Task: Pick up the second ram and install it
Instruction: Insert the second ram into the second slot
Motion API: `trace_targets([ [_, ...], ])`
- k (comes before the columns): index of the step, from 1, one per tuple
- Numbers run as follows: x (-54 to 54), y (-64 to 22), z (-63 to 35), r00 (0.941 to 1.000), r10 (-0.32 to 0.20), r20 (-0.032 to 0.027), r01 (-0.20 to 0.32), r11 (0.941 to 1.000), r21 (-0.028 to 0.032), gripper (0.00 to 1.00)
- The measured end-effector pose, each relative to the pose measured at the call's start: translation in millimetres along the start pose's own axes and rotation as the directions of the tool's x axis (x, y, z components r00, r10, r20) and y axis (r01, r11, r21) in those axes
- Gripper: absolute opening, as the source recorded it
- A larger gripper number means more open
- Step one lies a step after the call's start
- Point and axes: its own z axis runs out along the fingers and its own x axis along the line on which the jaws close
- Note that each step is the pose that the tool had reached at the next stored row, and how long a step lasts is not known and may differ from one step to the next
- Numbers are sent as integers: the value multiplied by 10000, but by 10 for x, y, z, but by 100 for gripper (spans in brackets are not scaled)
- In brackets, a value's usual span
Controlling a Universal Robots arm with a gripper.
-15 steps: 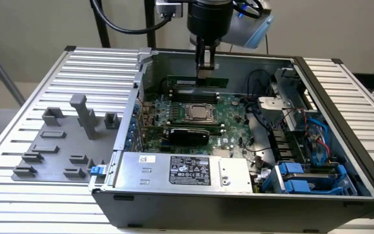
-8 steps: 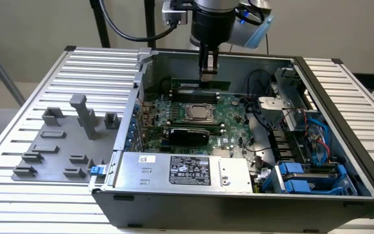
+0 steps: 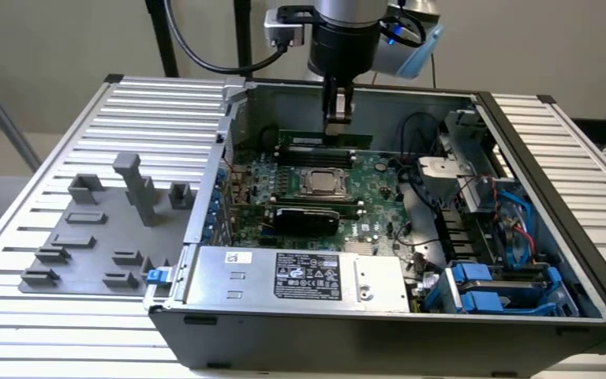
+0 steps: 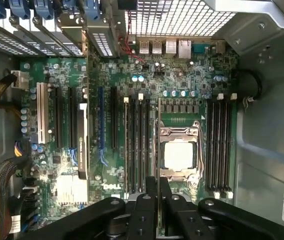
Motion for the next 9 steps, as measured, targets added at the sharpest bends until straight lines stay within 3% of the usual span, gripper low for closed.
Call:
trace_targets([
  [9,0,0,0,10000,0,0,0,10000,0,0],
])
